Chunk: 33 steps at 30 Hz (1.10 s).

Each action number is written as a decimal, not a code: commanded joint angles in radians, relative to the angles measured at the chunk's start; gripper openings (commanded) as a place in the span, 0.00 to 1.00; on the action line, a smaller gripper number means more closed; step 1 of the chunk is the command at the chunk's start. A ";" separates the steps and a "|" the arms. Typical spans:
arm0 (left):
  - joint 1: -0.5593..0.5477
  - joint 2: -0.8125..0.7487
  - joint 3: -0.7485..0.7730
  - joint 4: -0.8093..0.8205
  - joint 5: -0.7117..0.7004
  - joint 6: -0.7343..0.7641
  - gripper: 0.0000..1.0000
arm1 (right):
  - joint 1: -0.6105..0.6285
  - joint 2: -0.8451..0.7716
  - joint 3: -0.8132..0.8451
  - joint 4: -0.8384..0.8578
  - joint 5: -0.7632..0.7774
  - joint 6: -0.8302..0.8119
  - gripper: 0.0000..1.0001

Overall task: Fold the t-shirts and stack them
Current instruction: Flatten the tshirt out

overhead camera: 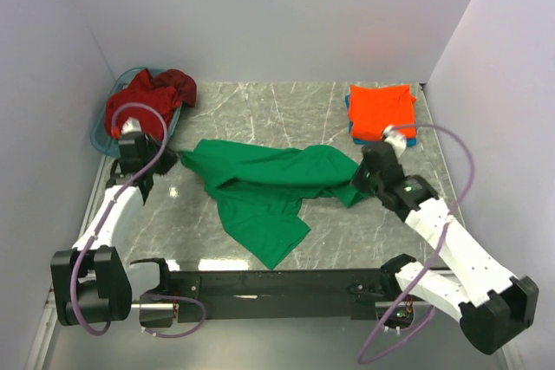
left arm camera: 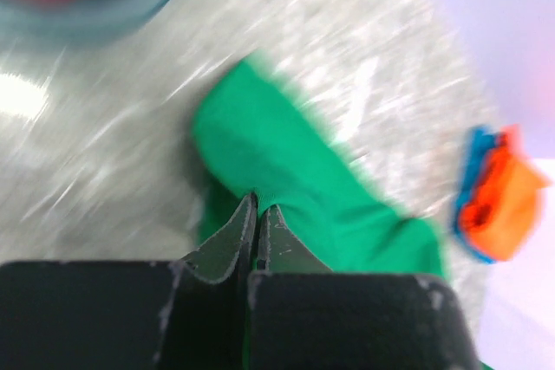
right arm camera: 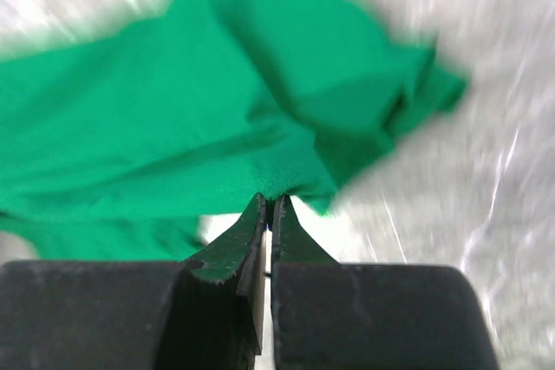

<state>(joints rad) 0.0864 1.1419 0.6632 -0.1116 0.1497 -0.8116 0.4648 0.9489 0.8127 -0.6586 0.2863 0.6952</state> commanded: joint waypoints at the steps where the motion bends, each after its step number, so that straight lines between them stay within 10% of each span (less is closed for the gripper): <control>1: 0.004 -0.034 0.137 0.042 0.025 -0.021 0.00 | -0.052 -0.038 0.149 0.046 0.094 -0.071 0.00; 12: 0.004 -0.189 0.556 -0.071 -0.105 0.011 0.00 | -0.084 -0.148 0.592 0.013 0.185 -0.239 0.00; 33: 0.004 -0.346 1.322 -0.335 -0.228 0.221 0.00 | -0.086 -0.302 1.131 -0.245 -0.219 -0.333 0.00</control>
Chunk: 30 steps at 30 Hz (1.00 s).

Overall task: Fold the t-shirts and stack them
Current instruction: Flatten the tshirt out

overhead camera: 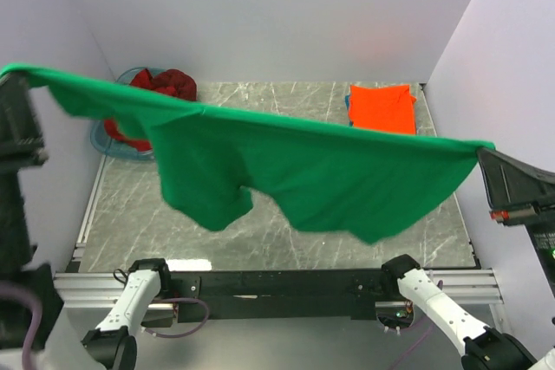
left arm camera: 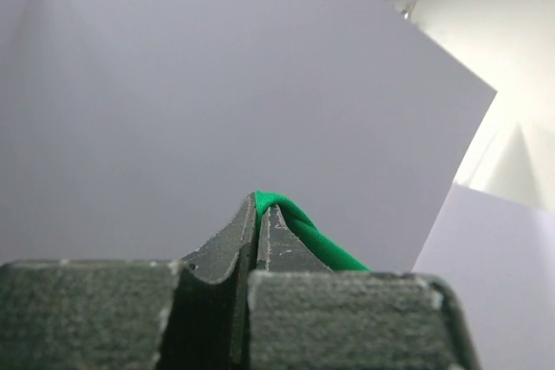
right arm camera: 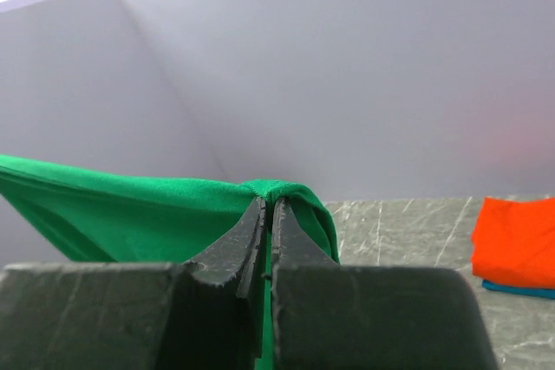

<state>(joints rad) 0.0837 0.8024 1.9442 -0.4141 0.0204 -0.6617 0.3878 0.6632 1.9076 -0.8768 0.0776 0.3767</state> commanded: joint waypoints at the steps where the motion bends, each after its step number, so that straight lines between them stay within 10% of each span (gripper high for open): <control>1: 0.007 -0.008 0.050 -0.032 -0.102 0.076 0.00 | -0.009 -0.020 0.038 -0.039 -0.009 -0.013 0.00; 9: 0.008 0.014 -0.143 0.035 -0.088 0.079 0.00 | -0.006 -0.034 -0.149 0.004 0.129 0.017 0.00; 16: 0.007 0.199 -0.625 0.366 0.050 0.060 0.00 | -0.035 0.136 -0.517 0.206 0.410 0.025 0.00; 22: -0.039 0.615 -0.783 0.528 0.140 0.091 0.00 | -0.280 0.399 -0.841 0.514 0.062 0.037 0.00; 30: -0.079 1.044 -0.636 0.541 0.188 0.125 0.00 | -0.369 0.875 -0.734 0.610 -0.074 -0.005 0.00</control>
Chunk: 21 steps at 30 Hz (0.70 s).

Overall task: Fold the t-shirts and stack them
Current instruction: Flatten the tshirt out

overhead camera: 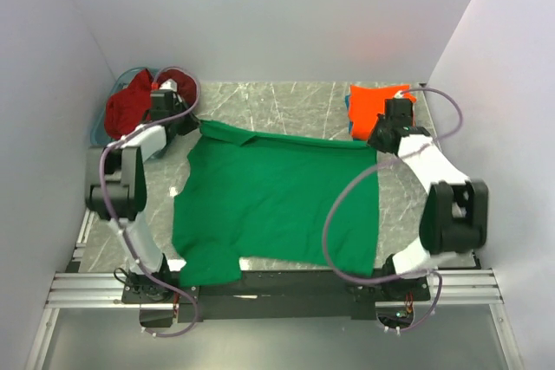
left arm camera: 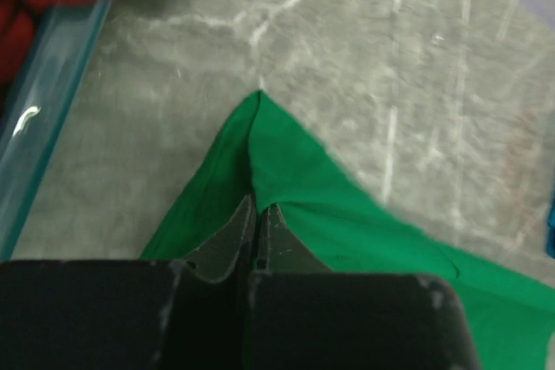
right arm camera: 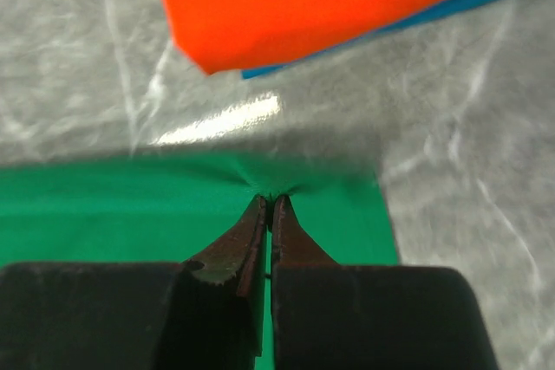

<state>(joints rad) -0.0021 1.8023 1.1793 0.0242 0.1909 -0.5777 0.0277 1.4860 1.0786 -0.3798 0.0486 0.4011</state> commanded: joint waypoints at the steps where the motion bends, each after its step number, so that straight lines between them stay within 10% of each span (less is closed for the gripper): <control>1: -0.016 0.098 0.147 0.100 0.024 0.041 0.00 | -0.009 0.110 0.109 0.114 -0.046 -0.041 0.00; 21: -0.032 0.028 0.044 0.016 0.007 -0.077 0.00 | -0.012 0.232 0.245 0.009 -0.024 -0.084 0.00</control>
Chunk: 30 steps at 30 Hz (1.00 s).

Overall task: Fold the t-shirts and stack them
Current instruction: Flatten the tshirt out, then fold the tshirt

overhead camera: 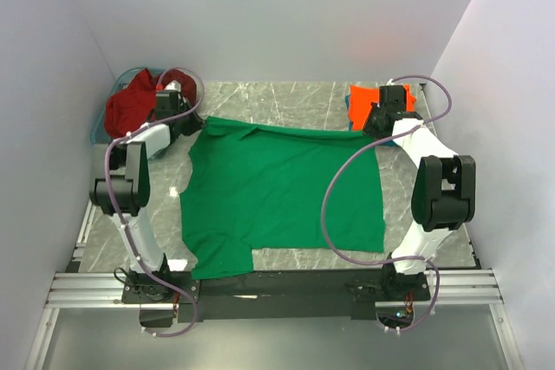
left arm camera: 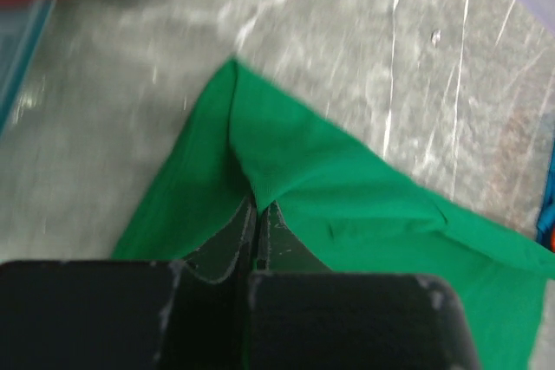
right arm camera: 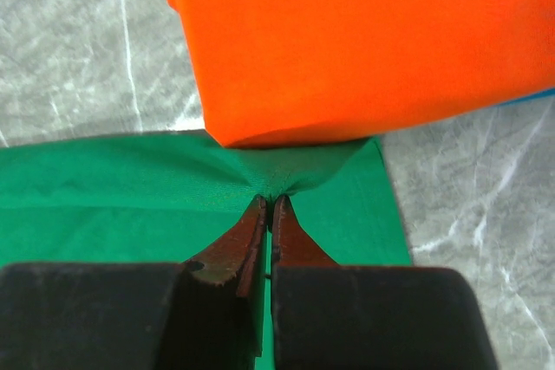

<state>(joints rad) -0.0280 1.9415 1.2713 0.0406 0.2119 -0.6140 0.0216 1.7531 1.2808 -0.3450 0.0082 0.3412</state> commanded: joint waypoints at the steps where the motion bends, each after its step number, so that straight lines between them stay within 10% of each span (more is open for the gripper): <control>1: -0.006 -0.151 -0.067 -0.010 -0.014 -0.061 0.00 | -0.006 -0.044 0.043 -0.043 0.019 -0.025 0.00; 30: -0.135 -0.822 -0.553 -0.317 -0.240 -0.368 0.00 | -0.017 -0.081 0.106 -0.143 0.024 -0.073 0.00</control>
<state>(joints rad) -0.1486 1.1633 0.7563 -0.2684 -0.0059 -0.9390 0.0139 1.7096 1.3380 -0.4946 0.0174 0.2913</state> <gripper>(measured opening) 0.017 0.022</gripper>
